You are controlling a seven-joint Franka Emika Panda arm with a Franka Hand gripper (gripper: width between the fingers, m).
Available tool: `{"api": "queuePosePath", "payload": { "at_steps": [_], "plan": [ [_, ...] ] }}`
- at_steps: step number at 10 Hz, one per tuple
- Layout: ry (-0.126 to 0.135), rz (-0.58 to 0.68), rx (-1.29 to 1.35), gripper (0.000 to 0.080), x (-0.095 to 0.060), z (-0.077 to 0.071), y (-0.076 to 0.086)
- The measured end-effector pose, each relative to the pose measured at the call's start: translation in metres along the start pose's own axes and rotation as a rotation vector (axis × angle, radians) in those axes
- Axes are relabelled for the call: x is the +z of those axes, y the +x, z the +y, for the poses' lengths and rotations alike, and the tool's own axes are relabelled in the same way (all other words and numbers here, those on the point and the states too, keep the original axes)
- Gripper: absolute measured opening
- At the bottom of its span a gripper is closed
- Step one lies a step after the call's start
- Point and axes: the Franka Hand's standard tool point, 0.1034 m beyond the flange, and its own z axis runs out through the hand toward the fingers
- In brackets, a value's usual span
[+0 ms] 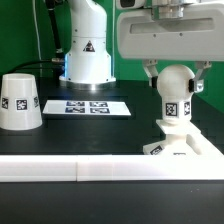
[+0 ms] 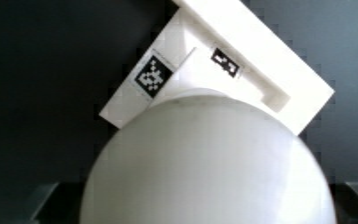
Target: Assemble lamp
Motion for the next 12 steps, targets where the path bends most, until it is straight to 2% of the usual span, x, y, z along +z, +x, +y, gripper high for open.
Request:
{"api": "queuePosePath", "payload": {
  "at_steps": [4, 8, 9, 10, 12],
  "plan": [
    [0.021, -0.066, 0.32, 0.0579, 0.0014, -0.0007, -0.0011],
    [0.021, -0.079, 0.488, 0.058, 0.0022, -0.0023, -0.0041],
    [0.022, -0.076, 0.44, 0.058, 0.0022, -0.0022, -0.004],
    [0.024, -0.073, 0.343, 0.0682, 0.0023, -0.0024, -0.0047],
    [0.025, -0.071, 0.204, 0.0697, 0.0028, -0.0037, -0.0084]
  ]
}}
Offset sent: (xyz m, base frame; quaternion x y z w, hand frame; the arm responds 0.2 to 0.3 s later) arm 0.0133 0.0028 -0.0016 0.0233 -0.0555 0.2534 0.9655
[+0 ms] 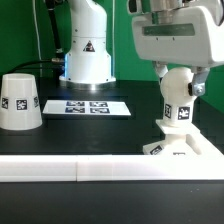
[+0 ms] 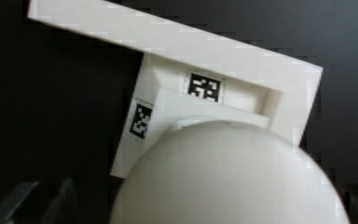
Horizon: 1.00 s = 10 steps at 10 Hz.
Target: Assemble lamp
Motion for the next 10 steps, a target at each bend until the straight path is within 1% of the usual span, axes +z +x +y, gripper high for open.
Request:
{"api": "queuePosePath", "payload": {
  "at_steps": [1, 2, 6, 9, 10],
  "plan": [
    [-0.001, 0.001, -0.172, 0.0697, 0.0002, 0.0001, -0.0002],
    [0.001, 0.001, -0.273, 0.0699, 0.0002, 0.0003, 0.0009],
    [-0.002, 0.003, -0.528, 0.0699, 0.0002, 0.0006, 0.0012],
    [-0.051, 0.035, -0.984, 0.0699, -0.0011, 0.0012, 0.0043],
    [-0.071, 0.029, -1.125, 0.0699, -0.0015, 0.0022, 0.0056]
  ]
}}
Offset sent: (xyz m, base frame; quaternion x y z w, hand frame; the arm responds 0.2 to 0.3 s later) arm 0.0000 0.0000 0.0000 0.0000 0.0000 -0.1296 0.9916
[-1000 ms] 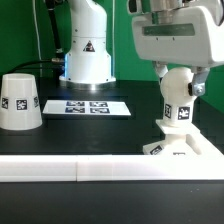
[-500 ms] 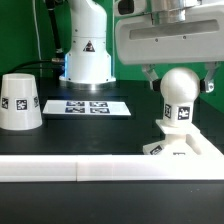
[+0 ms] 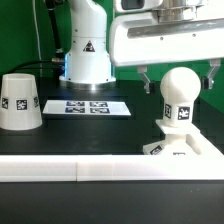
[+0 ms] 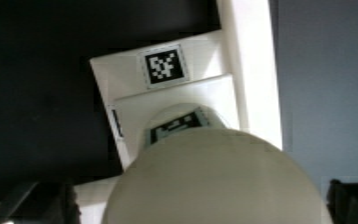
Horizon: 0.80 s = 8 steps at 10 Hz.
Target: Assemble lamp
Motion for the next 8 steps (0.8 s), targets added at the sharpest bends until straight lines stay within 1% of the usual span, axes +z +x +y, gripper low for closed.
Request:
{"api": "queuePosePath", "payload": {
  "at_steps": [1, 5, 6, 7, 8],
  "plan": [
    [-0.004, -0.009, -0.106, 0.0699, -0.0004, 0.0021, 0.0014],
    [-0.007, -0.009, -0.359, 0.0699, -0.0003, 0.0032, 0.0021],
    [-0.023, -0.013, -0.454, 0.0699, 0.0004, -0.0014, 0.001],
    [-0.032, -0.018, -0.573, 0.0699, 0.0008, -0.0041, 0.0007],
    [-0.032, -0.02, -0.696, 0.0699, 0.0003, -0.0018, 0.0021]
  ]
}}
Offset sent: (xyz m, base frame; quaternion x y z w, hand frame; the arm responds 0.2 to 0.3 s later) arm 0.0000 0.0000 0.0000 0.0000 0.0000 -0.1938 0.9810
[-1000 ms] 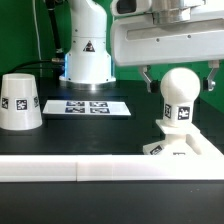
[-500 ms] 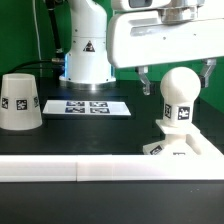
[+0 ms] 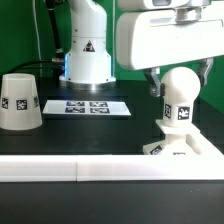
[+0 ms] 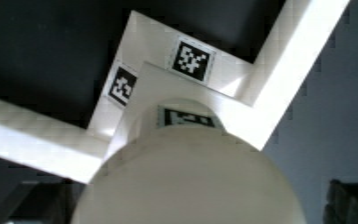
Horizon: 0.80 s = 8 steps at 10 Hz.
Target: Assemble lamp
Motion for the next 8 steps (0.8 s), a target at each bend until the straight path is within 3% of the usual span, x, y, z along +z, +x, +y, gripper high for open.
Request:
{"api": "queuePosePath", "payload": {
  "at_steps": [8],
  "plan": [
    [-0.041, -0.029, -0.494, 0.0699, 0.001, 0.008, 0.01]
  ]
}}
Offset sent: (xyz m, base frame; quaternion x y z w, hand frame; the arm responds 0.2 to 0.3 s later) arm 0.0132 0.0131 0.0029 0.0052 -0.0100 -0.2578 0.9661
